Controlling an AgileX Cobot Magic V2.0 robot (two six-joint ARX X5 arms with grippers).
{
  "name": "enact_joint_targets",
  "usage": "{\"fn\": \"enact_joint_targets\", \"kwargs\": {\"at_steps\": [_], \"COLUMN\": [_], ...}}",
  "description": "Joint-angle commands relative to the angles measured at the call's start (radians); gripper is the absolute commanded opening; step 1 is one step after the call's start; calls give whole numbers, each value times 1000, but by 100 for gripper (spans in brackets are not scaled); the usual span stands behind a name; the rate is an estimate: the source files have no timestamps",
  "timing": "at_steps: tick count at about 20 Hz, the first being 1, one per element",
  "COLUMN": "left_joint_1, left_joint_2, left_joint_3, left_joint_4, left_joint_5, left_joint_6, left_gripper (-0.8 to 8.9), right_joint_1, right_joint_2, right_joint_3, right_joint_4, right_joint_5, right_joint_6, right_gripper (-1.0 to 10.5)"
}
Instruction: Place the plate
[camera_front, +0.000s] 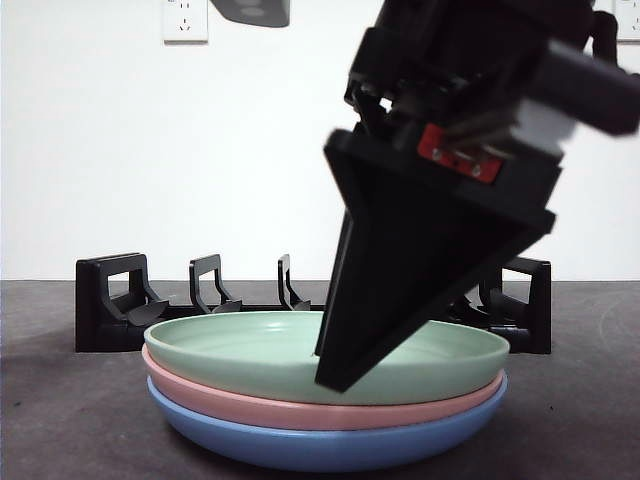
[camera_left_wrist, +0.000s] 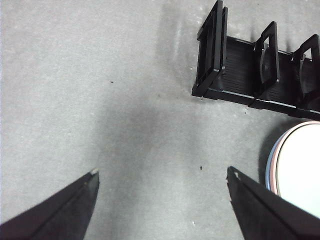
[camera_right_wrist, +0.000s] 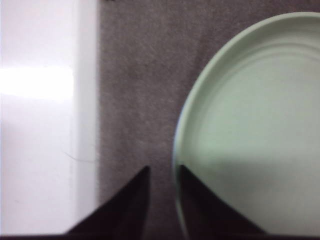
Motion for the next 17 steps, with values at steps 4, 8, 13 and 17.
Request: {"fn": "enact_joint_targets", "kwargs": {"at_steps": [4, 8, 13, 17], "left_joint_1": [0, 0, 0, 0], "left_joint_2": [5, 5, 6, 11], "left_joint_3": [10, 10, 10, 10], "left_joint_4": [19, 58, 87, 101], "left_joint_5": [-6, -6, -6, -6], "left_joint_6": [13, 13, 26, 37], "left_gripper": [406, 406, 406, 406], "right_joint_1": [5, -119, -420, -644], "right_joint_2": [-44, -145, -332, -538], "right_joint_3": [79, 99, 21, -85], "right_joint_4": [34, 71, 53, 18], "right_joint_5": [-2, 55, 58, 57], "right_joint_6": [166, 243, 289, 298], "right_gripper": [210, 210, 210, 210]}}
